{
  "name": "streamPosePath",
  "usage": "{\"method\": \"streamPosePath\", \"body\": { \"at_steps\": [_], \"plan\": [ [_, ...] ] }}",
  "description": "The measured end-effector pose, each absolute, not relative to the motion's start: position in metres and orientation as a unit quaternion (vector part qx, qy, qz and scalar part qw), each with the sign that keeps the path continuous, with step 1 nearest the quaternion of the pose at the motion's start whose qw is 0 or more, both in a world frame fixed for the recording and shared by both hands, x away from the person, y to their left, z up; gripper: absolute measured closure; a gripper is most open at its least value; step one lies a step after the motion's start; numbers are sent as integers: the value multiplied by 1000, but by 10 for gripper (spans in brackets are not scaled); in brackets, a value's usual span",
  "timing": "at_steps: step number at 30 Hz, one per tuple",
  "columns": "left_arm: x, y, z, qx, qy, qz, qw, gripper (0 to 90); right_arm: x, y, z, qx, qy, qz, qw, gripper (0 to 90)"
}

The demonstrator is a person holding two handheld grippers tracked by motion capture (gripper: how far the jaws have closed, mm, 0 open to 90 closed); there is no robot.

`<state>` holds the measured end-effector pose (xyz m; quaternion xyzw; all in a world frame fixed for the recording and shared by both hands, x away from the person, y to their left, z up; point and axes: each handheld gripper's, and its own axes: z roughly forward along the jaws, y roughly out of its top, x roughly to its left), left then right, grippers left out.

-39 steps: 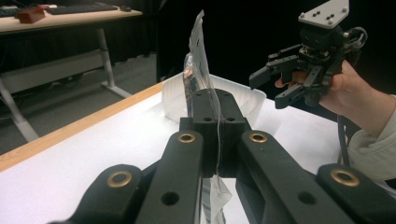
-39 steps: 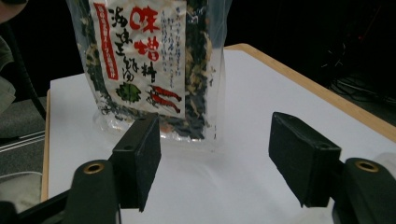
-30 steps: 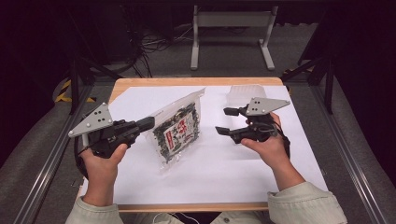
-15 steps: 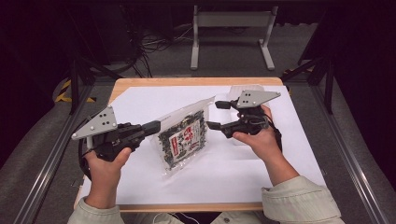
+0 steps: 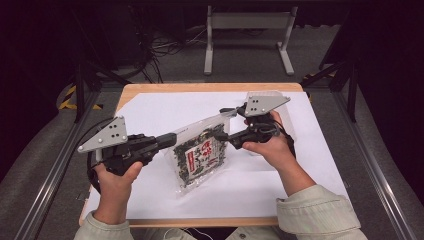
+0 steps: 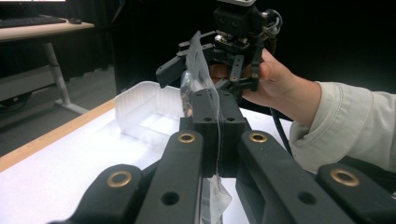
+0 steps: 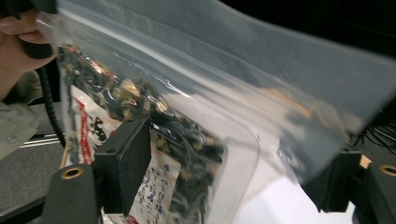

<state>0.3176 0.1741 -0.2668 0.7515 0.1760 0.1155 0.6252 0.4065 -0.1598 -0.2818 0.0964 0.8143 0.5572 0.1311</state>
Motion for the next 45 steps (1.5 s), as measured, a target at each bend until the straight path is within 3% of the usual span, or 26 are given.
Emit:
{"method": "streamPosePath", "body": {
  "at_steps": [2, 11, 15, 27, 31, 38, 45],
  "plan": [
    [318, 173, -267, 752, 177, 115, 625, 897, 406, -159, -282, 91, 814, 559, 128, 264],
    [320, 176, -270, 746, 196, 128, 624, 896, 398, -165, -276, 59, 817, 557, 136, 616],
    [320, 180, -270, 739, 206, 138, 626, 895, 391, -165, -273, 41, 819, 551, 156, 705],
    [322, 184, -271, 733, 233, 164, 618, 876, 382, -162, -269, 8, 824, 546, 150, 802],
    [324, 183, -272, 737, 245, 171, 606, 749, 381, -162, -268, 2, 824, 547, 147, 818],
    [328, 182, -273, 732, 250, 174, 610, 410, 380, -163, -263, 7, 827, 541, 151, 827],
    [327, 187, -274, 731, 252, 190, 605, 296, 382, -170, -259, 24, 821, 548, 156, 829]
  ]
}}
